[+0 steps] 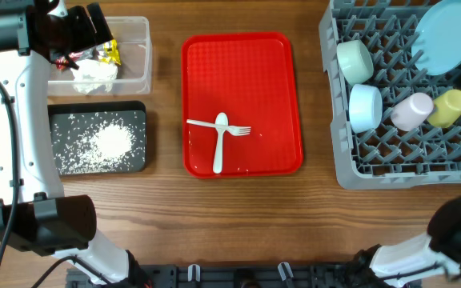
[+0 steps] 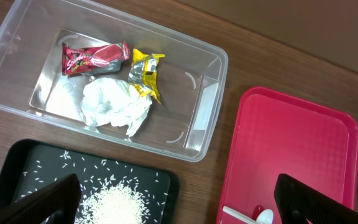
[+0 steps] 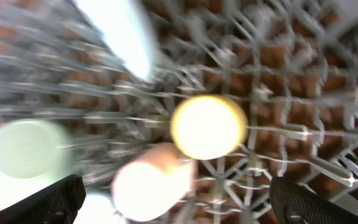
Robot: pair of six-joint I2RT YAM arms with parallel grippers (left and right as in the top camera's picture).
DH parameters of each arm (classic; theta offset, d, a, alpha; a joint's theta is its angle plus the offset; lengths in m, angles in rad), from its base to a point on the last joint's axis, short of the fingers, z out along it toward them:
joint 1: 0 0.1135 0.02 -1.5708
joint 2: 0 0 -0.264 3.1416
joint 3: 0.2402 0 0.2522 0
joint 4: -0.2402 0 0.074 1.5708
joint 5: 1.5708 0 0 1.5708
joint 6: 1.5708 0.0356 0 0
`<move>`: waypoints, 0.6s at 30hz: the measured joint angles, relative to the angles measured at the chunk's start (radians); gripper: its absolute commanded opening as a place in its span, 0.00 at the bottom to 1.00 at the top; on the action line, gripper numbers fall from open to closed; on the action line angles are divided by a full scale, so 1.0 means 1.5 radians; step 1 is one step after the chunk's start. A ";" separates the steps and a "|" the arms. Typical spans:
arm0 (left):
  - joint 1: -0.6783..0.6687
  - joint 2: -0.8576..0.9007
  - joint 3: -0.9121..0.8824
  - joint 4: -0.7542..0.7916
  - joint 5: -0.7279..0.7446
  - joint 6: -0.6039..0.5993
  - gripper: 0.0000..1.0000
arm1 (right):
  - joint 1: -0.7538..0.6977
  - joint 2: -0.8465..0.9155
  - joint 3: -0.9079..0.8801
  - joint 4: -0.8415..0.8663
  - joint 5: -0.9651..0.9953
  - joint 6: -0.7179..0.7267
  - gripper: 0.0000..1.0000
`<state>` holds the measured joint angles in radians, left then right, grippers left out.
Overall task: Sort waste into correct bins and load items into the dishwasher rack
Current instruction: 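Carry the yellow cup into the rack and release it, then move the right gripper to the white fork and grasp it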
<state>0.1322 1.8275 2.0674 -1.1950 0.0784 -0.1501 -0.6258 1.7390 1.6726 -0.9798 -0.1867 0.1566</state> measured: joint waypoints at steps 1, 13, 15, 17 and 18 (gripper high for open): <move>0.000 0.000 0.000 0.000 0.000 0.000 1.00 | 0.009 -0.029 0.004 0.000 -0.014 0.000 1.00; 0.000 0.000 0.000 0.000 0.000 0.000 1.00 | 0.551 -0.093 0.025 -0.038 -0.050 0.018 1.00; 0.000 0.000 0.000 0.000 0.000 0.000 1.00 | 0.641 -0.043 0.024 -0.027 -0.026 0.032 1.00; 0.000 0.000 0.000 0.000 0.000 0.000 1.00 | 0.712 0.020 0.024 -0.014 -0.006 0.043 1.00; 0.000 0.000 0.000 0.000 0.000 0.000 1.00 | 0.734 0.050 0.023 -0.006 0.004 0.050 1.00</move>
<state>0.1322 1.8275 2.0674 -1.1946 0.0784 -0.1501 0.4759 1.8137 1.7077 -0.9890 -0.1802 0.2314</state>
